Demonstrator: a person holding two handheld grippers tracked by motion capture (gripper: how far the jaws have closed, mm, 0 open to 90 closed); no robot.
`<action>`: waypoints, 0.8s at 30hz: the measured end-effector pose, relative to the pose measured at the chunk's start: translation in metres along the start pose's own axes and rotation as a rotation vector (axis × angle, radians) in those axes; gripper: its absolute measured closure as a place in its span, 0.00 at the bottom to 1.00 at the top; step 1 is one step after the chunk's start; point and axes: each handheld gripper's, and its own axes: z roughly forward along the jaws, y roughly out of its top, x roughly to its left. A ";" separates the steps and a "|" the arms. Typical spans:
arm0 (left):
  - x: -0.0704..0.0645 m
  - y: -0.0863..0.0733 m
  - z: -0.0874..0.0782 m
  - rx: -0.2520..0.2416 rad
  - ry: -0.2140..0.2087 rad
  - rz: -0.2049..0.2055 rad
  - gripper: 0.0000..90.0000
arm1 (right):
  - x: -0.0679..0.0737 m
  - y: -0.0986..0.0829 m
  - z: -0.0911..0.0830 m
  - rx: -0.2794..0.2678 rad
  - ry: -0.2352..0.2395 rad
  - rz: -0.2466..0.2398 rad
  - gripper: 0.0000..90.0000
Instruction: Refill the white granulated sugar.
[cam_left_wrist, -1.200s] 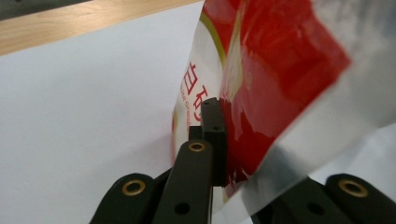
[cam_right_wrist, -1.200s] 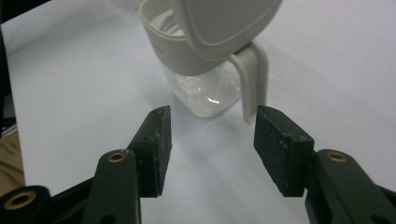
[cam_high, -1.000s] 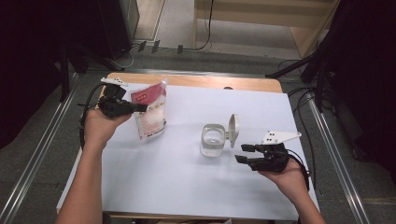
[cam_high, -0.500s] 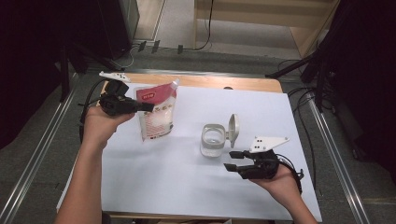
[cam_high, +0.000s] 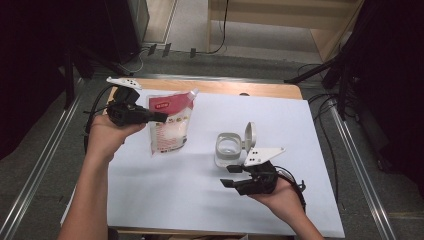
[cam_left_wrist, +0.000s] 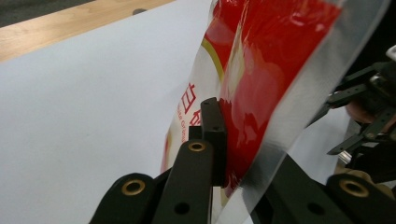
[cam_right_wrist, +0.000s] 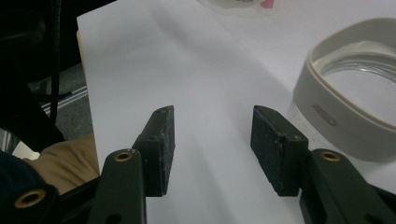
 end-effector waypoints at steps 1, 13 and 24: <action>0.000 0.000 -0.001 0.001 -0.007 0.008 1.00 | 0.001 0.001 0.002 0.002 -0.002 -0.002 0.56; -0.008 0.001 -0.005 -0.002 -0.013 0.009 1.00 | 0.015 0.021 0.037 0.005 0.037 -0.044 0.56; -0.017 0.002 -0.007 0.014 -0.003 0.036 1.00 | 0.024 0.038 0.073 -0.024 0.033 -0.055 0.56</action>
